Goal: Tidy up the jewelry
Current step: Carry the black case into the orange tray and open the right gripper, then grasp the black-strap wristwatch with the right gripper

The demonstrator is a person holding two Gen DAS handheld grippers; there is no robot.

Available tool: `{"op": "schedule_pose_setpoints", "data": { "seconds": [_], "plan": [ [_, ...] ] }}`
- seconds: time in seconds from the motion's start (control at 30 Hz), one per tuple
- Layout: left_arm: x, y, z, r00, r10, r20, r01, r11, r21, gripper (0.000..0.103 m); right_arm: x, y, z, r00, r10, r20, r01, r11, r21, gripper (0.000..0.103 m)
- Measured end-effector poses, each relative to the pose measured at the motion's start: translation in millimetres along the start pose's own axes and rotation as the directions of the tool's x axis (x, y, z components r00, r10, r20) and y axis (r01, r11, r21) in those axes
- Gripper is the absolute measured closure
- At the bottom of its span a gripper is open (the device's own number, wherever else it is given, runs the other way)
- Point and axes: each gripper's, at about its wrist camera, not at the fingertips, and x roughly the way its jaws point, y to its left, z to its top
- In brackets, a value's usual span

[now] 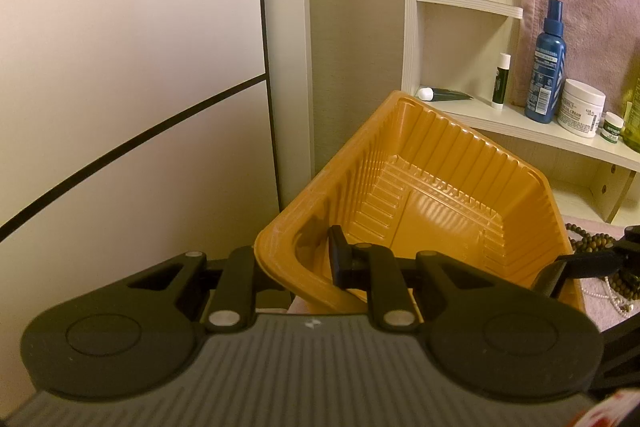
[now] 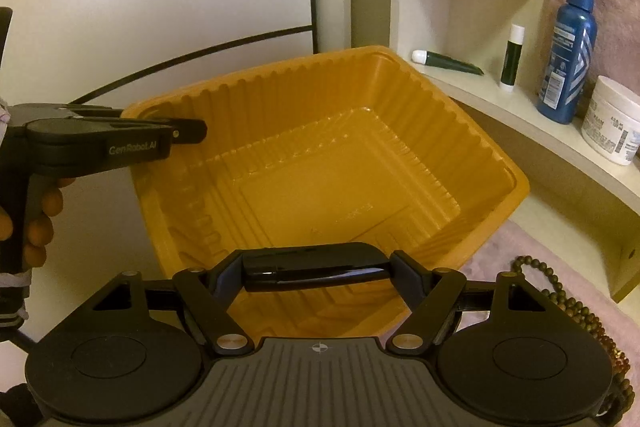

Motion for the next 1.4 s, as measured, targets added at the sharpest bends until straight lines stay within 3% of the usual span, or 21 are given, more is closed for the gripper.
{"op": "schedule_pose_setpoints", "data": {
  "seconds": [0.5,0.73,0.87,0.97,1.17,1.27,1.4],
  "plan": [
    [-0.2,-2.5,-1.5,1.0,0.002,0.002,-0.002,1.0,0.018,0.087,-12.9,-5.8,2.9,0.998,-0.026,0.052,0.022,0.996,0.088,0.018],
    [-0.3,-2.4,-0.8,1.0,0.0,0.002,0.0,1.0,0.02,0.087,-52.3,-24.6,-13.7,0.993,-0.076,0.095,0.048,0.964,0.262,0.018],
    [0.0,-2.4,-1.1,1.0,0.0,0.002,0.0,1.0,0.018,0.087,-83.2,-43.9,-38.9,0.984,-0.16,0.082,0.121,0.926,0.357,0.018],
    [0.4,-2.2,-1.2,1.0,0.001,0.001,-0.001,1.0,0.016,0.087,-111.3,-63.4,-65.5,0.965,-0.255,0.07,0.204,0.887,0.415,0.018],
    [1.5,-3.1,-1.0,1.0,0.006,-0.001,-0.006,1.0,0.017,0.086,-153.4,-104.8,-108.5,0.913,-0.408,0.023,0.326,0.762,0.56,0.02],
    [1.7,-3.6,-0.9,1.0,0.008,-0.001,-0.008,1.0,0.02,0.086,-158.0,-120.0,-118.7,0.896,-0.444,0.011,0.35,0.721,0.598,0.028],
    [1.9,-3.5,-0.7,1.0,0.007,-0.001,-0.007,1.0,0.022,0.086,-156.7,-141.6,-130.7,0.899,-0.437,0.016,0.315,0.672,0.67,0.038]
  ]
}}
